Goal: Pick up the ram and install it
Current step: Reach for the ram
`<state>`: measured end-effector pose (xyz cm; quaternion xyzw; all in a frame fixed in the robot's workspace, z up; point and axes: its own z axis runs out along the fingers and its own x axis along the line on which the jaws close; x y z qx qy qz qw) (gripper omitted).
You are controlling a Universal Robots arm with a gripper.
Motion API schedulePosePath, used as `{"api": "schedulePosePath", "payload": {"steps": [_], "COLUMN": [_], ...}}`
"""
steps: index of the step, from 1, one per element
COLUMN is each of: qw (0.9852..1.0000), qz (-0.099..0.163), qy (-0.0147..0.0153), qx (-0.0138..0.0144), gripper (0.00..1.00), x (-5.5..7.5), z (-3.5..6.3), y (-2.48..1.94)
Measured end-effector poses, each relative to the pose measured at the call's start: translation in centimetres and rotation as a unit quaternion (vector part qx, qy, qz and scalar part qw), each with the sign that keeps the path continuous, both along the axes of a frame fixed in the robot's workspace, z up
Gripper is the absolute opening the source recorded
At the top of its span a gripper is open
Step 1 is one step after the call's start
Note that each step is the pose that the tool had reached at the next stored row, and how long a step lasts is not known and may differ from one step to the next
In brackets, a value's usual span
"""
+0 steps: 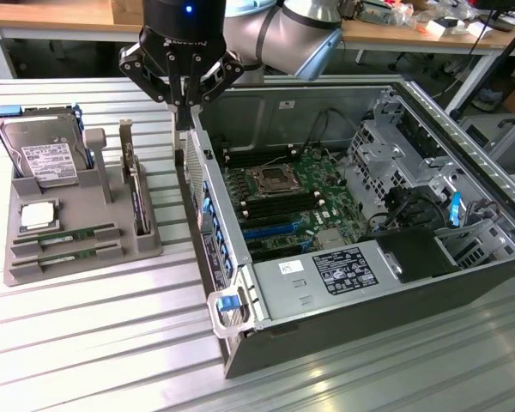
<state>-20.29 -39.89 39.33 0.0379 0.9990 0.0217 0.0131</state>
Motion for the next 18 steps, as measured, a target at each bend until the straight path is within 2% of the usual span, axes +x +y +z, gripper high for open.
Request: {"api": "schedulePosePath", "payload": {"steps": [8, 18], "qw": [1.0, 1.0], "qz": [0.0, 0.0], "qy": [0.0, 0.0], "qx": [0.0, 0.0], "gripper": [0.11, 0.11], "x": [-0.15, -0.93], "z": [-0.09, -0.14], "y": [0.0, 0.0]}}
